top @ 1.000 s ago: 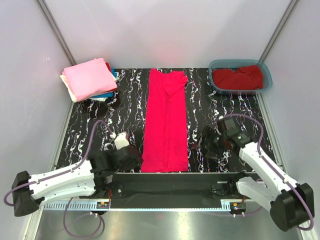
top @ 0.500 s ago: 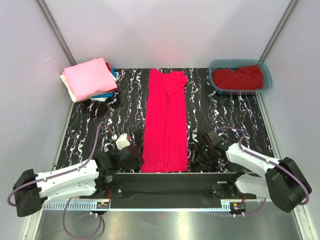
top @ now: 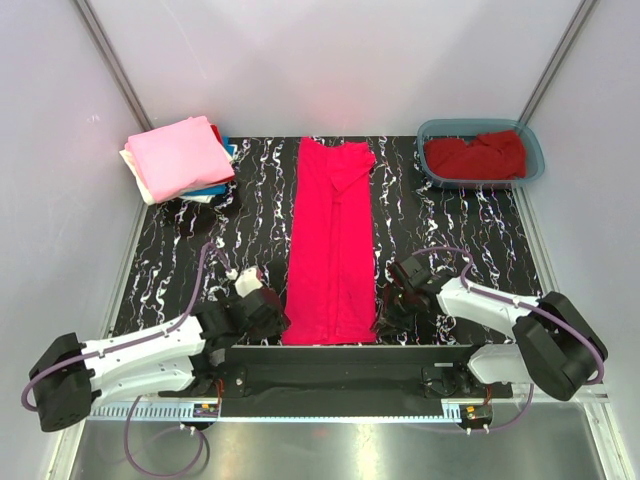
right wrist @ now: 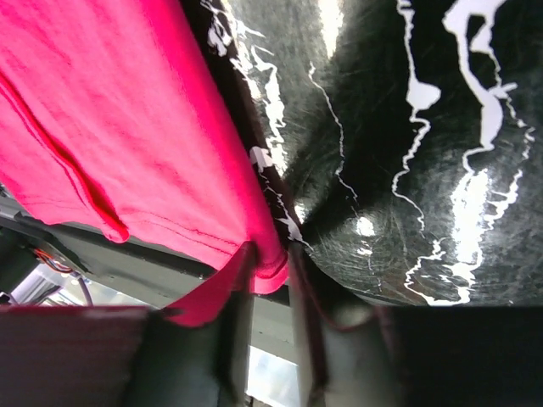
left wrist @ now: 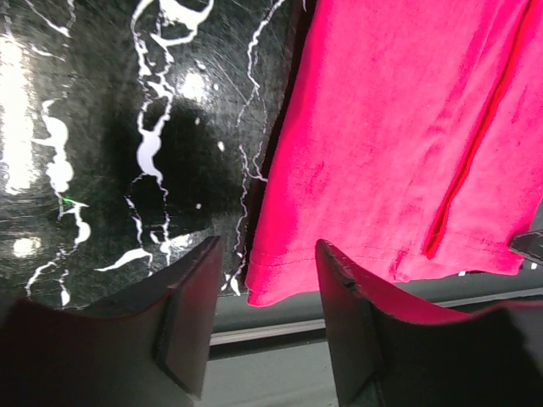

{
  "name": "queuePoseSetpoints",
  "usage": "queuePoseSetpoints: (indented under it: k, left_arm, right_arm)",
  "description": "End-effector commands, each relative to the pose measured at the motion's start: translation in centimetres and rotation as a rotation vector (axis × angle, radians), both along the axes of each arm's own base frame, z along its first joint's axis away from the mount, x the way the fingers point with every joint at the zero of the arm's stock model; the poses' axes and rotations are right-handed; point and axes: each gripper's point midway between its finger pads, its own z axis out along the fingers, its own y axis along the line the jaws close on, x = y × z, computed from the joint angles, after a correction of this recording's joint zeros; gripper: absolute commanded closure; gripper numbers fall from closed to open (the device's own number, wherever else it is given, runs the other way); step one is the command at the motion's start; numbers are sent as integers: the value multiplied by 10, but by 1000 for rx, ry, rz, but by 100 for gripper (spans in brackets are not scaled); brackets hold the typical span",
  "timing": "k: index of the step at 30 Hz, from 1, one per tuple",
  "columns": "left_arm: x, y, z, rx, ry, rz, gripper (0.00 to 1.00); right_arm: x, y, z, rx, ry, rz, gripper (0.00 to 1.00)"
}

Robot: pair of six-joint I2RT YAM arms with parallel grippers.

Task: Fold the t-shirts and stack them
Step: Fold the tshirt

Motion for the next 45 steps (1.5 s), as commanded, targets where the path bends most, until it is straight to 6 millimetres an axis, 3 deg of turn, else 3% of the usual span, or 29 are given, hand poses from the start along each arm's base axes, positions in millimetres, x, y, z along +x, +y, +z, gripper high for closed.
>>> queuePoseSetpoints:
  k: [1, 6, 23, 27, 34, 38, 42, 45]
  left_arm:
    - [1, -11, 2, -48, 3, -14, 49]
    - [-1, -12, -2, -43, 30, -5, 52]
    - [-14, -20, -15, -32, 90, -43, 63]
    - [-11, -26, -16, -32, 80, -73, 97]
    - [-25, -46, 0, -69, 80, -122, 100]
    - [-37, -58, 22, -61, 71, -125, 100]
    - [-50, -65, 34, -41, 74, -157, 100]
    - [-48, -72, 49, -56, 58, -165, 100]
  right_arm:
    - [6, 3, 5, -14, -41, 20, 73]
    - [6, 3, 4, -11, -47, 20, 96]
    - [7, 2, 3, 0, -67, 16, 100]
    - [7, 1, 5, 1, -77, 17, 100]
    - [-1, -19, 15, -60, -96, -13, 100]
    - [-16, -31, 26, -62, -89, -29, 100]
    - [-26, -32, 43, -16, -98, -23, 100]
    - [-29, -30, 54, 14, -101, -18, 100]
